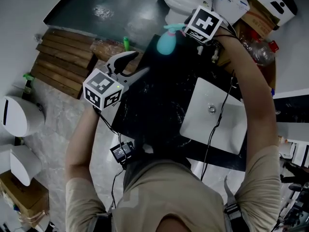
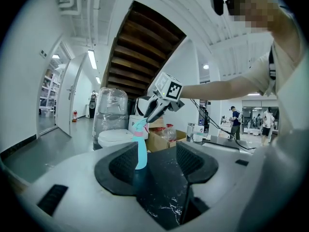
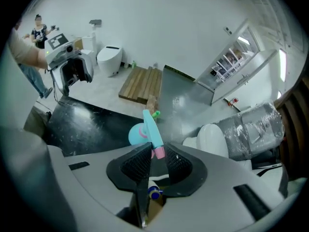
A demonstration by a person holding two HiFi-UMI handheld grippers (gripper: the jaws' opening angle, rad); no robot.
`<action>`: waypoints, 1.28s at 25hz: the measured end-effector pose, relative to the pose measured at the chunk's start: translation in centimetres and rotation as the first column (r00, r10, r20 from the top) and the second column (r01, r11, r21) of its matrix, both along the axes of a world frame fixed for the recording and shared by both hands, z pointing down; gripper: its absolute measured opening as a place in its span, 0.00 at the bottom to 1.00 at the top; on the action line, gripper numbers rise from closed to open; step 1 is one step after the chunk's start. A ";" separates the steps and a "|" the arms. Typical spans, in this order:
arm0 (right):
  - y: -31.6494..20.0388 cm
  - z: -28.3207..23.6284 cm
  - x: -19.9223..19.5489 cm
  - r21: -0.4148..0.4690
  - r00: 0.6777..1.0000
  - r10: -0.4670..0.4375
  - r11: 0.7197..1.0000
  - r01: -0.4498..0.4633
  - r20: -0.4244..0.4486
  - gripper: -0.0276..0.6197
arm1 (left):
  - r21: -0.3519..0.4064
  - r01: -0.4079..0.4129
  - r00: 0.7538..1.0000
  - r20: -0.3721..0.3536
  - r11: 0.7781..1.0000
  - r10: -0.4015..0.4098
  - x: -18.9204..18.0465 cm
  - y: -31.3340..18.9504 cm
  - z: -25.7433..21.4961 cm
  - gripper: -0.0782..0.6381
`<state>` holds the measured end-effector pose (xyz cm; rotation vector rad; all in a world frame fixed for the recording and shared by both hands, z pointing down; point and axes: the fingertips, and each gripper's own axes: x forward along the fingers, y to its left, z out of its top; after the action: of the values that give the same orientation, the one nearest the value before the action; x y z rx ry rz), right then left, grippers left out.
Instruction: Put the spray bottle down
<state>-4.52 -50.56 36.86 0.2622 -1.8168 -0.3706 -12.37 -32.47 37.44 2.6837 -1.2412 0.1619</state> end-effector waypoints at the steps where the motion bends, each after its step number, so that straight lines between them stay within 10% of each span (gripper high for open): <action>1: 0.1 0.0 0.2 -0.018 1.000 0.026 1.000 -0.026 0.004 0.18 | 0.001 0.000 1.000 -0.007 1.000 0.000 0.0 0.0 -0.1 0.46; 13: 0.9 0.2 1.3 -0.154 0.973 0.230 0.963 -0.223 0.028 0.16 | 0.029 -0.036 0.998 -0.042 0.999 0.037 1.3 0.7 -1.5 0.46; 32: 0.8 -0.3 1.1 -0.105 0.988 0.146 0.984 -0.141 0.047 0.16 | 0.032 0.000 0.999 -0.043 0.999 0.001 -0.2 1.5 -2.3 0.46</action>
<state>-3.37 -49.74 36.61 0.3327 -1.8515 -0.1706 -12.62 -30.95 35.11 2.6999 -1.2411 0.0851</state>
